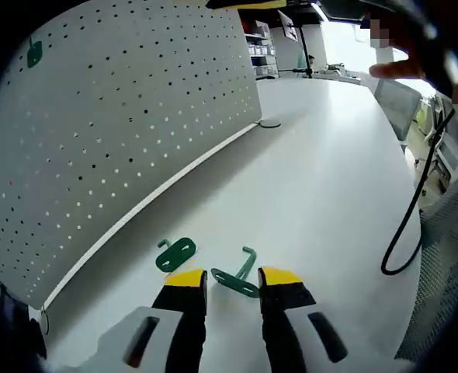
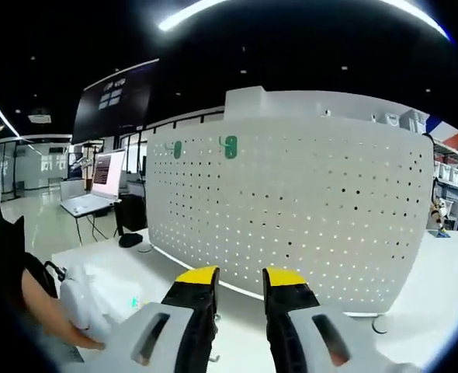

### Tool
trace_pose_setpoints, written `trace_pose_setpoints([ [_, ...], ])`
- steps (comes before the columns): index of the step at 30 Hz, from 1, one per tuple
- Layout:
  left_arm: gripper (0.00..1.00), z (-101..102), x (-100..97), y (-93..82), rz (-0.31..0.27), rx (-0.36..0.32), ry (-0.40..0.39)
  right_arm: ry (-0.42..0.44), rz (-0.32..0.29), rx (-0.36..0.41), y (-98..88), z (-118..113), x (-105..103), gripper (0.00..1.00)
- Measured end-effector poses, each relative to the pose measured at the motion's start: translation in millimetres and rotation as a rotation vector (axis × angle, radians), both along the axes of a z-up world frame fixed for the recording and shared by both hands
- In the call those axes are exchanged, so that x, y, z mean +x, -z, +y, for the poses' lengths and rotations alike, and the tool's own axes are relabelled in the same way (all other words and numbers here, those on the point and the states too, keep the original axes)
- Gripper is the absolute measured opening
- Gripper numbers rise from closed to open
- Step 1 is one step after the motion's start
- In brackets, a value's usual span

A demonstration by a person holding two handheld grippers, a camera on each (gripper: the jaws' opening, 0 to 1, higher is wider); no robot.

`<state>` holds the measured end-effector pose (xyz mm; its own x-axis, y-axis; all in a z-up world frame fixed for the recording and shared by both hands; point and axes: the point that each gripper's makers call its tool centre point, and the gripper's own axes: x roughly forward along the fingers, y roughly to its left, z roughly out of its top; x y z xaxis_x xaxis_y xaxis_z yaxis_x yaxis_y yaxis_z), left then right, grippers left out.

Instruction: Insert the hook assembly into the mounting plate slot until the hook locks in place.

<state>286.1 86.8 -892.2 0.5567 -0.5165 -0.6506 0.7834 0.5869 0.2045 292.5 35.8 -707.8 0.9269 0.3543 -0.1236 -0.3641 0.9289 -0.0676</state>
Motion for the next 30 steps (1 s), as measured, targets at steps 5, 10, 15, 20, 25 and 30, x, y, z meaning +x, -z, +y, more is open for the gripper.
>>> trace_pose_setpoints([
  [5, 0.24, 17.8, 6.7, -0.4, 0.003, -0.012, -0.045, -0.004, 0.003, -0.001, 0.5, 1.6, 0.6, 0.2],
  [10, 0.21, 16.2, 8.2, -4.0, -0.005, -0.032, -0.044, -0.006, 0.009, -0.008, 3.2, 3.2, 1.3, 0.2],
  [15, 0.15, 6.3, 9.1, -6.5, -0.027, -0.036, -0.016, -0.002, 0.015, -0.013, 5.3, 1.9, 1.4, 0.2],
  [20, 0.1, 6.6, 10.9, -4.8, -0.024, -0.027, -0.015, 0.004, 0.015, -0.013, 5.5, 0.1, 1.8, 0.2],
  [25, 0.03, 11.3, 13.6, -0.5, -0.025, 0.0, -0.01, 0.003, 0.013, -0.017, 5.2, 0.6, 1.9, 0.2],
  [30, 0.01, 14.5, 14.9, -0.8, -0.011, -0.006, -0.014, 0.003, 0.014, -0.019, 5.5, 0.4, 1.8, 0.2],
])
